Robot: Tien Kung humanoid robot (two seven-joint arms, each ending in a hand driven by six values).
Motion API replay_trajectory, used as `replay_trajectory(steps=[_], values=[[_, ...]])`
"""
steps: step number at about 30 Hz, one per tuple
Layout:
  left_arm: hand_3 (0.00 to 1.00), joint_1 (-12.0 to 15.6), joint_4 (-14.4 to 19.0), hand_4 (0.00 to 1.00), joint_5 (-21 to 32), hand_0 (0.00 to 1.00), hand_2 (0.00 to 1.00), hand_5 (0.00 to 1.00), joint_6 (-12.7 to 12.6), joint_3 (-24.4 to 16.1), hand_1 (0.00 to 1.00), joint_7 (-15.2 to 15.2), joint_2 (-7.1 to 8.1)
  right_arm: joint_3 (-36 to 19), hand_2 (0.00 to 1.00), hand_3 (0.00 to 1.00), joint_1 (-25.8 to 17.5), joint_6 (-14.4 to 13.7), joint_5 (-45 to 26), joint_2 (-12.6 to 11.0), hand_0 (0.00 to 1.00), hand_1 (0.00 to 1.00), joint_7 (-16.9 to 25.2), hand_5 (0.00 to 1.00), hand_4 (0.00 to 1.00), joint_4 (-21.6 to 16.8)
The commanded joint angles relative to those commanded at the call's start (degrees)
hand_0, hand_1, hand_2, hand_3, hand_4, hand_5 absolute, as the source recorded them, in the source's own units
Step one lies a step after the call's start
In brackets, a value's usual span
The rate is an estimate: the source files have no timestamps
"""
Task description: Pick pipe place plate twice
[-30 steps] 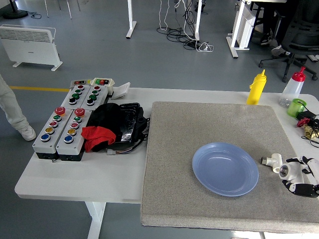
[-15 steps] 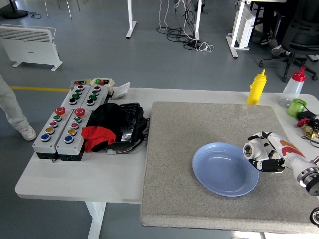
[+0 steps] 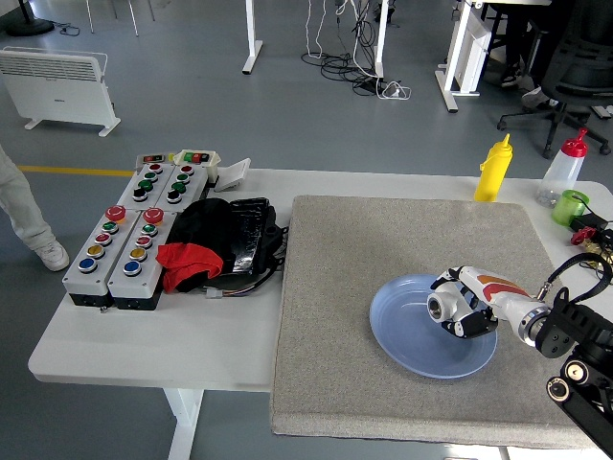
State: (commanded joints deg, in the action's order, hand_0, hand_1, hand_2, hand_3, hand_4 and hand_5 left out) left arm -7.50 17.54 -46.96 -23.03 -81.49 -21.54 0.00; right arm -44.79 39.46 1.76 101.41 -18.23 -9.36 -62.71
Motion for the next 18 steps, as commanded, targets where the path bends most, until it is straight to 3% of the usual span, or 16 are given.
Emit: replay_trajectory(steps=[5,6,13,18], values=[[0.729,-0.25,-0.05,0.381,0.76,0.721,0.679,0.998,-0.01,0.44,0.685,0.24,0.00,0.49,0.946,0.909,1.17,1.77,1.56,0.76,0.854,0.828,-0.74,0.173,0.690,1.64],[0.729,-0.30,-0.07,0.380,0.89,0.723,0.680,0.998,0.01,0.50,0.685,0.30,0.00,0.50,0.998,0.998,1.28,1.98,1.66,0.76,0.998,0.957,-0.78,0.151,0.811,1.74],[0.730,-0.56,-0.10,0.380,1.18,0.723,0.680,0.998,0.03,0.67,0.685,0.42,0.00,-0.65,0.998,0.998,1.40,4.00,2.71,0.45,0.998,0.967,-1.73,0.139,0.817,1.79],[0.730,-0.68,-0.15,0.383,1.42,0.724,0.680,0.998,0.04,0.76,0.684,0.60,0.00,-4.34,0.998,0.998,0.14,4.56,2.87,-0.60,0.998,0.966,-2.32,0.145,0.814,-0.24]])
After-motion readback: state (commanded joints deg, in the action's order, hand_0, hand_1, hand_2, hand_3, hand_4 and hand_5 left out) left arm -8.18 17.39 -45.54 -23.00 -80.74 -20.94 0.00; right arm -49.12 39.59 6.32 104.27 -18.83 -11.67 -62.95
